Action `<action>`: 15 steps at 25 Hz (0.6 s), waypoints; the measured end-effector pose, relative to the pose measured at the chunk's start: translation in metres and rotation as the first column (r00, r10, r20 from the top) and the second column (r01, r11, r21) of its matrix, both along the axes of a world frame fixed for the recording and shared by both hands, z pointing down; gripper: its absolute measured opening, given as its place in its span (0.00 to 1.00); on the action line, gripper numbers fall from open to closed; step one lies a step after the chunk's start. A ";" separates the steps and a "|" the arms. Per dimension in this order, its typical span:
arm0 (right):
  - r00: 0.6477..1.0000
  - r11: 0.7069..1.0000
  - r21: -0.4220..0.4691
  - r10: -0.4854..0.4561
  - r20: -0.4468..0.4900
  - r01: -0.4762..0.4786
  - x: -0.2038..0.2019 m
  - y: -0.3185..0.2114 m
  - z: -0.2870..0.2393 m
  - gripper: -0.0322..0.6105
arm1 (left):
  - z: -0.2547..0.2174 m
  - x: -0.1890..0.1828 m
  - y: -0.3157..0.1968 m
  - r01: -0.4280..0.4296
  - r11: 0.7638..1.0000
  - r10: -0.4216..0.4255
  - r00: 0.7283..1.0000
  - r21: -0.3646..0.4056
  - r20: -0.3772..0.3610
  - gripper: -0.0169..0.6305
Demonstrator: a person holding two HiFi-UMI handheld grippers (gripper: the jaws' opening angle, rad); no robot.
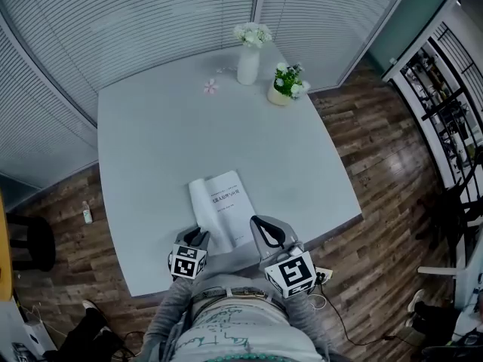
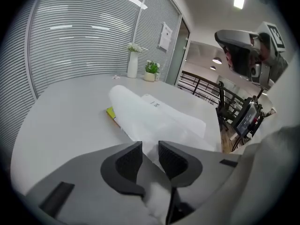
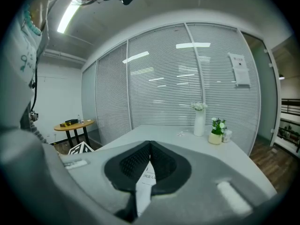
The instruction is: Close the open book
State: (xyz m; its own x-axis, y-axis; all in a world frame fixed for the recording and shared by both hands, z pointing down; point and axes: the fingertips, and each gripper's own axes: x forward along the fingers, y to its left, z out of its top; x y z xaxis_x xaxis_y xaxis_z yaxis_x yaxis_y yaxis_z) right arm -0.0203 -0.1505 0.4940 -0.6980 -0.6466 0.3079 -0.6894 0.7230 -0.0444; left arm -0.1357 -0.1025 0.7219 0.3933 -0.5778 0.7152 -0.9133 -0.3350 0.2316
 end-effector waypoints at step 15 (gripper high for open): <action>0.998 0.998 -0.006 0.058 0.003 -0.058 0.033 -0.003 0.002 0.05 | -0.008 0.030 -0.026 0.004 1.000 -0.003 0.999 0.010 -0.052 0.19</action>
